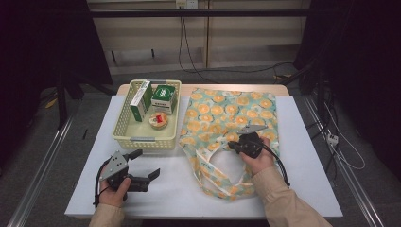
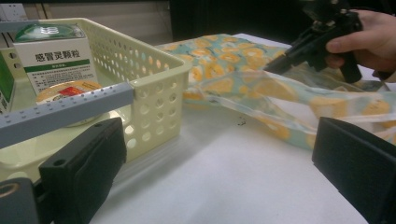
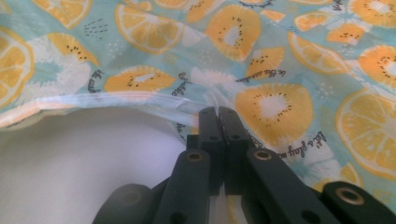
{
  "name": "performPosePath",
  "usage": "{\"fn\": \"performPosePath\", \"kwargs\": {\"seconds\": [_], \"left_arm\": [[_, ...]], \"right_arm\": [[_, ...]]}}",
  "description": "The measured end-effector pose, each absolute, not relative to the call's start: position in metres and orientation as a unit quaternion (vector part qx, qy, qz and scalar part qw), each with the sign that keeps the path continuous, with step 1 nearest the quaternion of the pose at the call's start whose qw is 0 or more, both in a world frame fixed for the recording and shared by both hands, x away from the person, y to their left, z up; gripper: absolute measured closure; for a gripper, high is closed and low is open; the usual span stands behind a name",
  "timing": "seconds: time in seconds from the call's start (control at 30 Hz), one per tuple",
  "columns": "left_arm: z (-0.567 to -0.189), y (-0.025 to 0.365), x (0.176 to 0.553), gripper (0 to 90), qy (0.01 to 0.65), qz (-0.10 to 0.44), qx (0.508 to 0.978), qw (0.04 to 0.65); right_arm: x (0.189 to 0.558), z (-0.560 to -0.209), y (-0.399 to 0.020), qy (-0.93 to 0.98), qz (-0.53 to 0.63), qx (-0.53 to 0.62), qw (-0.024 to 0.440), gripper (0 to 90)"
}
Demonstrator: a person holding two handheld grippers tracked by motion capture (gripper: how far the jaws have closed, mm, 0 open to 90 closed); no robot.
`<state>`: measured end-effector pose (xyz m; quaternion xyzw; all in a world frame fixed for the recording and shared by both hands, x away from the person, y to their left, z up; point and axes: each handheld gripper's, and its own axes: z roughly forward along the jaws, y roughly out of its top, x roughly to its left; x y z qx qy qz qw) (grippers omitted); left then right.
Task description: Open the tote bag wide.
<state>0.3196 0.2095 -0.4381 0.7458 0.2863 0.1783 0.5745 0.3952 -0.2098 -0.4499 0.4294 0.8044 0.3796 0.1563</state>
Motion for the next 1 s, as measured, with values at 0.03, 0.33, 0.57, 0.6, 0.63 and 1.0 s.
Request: {"fn": "performPosePath", "kwargs": {"seconds": [0.03, 0.33, 0.57, 0.6, 0.63, 1.0], "left_arm": [[-0.438, 0.209, 0.32, 2.6, 0.287, 0.178, 0.745, 0.575], [-0.439, 0.211, 0.32, 2.7, 0.288, 0.176, 0.745, 0.575], [-0.437, 0.21, 0.32, 2.7, 0.284, 0.179, 0.748, 0.573], [-0.438, 0.21, 0.32, 2.7, 0.288, 0.178, 0.745, 0.574], [-0.438, 0.21, 0.32, 2.6, 0.288, 0.178, 0.746, 0.574], [-0.437, 0.209, 0.319, 2.7, 0.286, 0.181, 0.746, 0.574]], "right_arm": [[0.4, -0.451, -0.21, 0.801, 0.38, 0.435, 0.155, 90.0], [0.411, -0.457, -0.201, 0.796, 0.384, 0.446, 0.138, 90.0], [0.406, -0.449, -0.202, 0.782, 0.397, 0.457, 0.145, 55.9], [0.403, -0.446, -0.202, 0.788, 0.394, 0.449, 0.149, 51.2], [0.4, -0.442, -0.202, 0.789, 0.396, 0.445, 0.152, 48.3], [0.348, -0.408, -0.165, 0.836, 0.421, 0.343, 0.073, 36.8]]}}
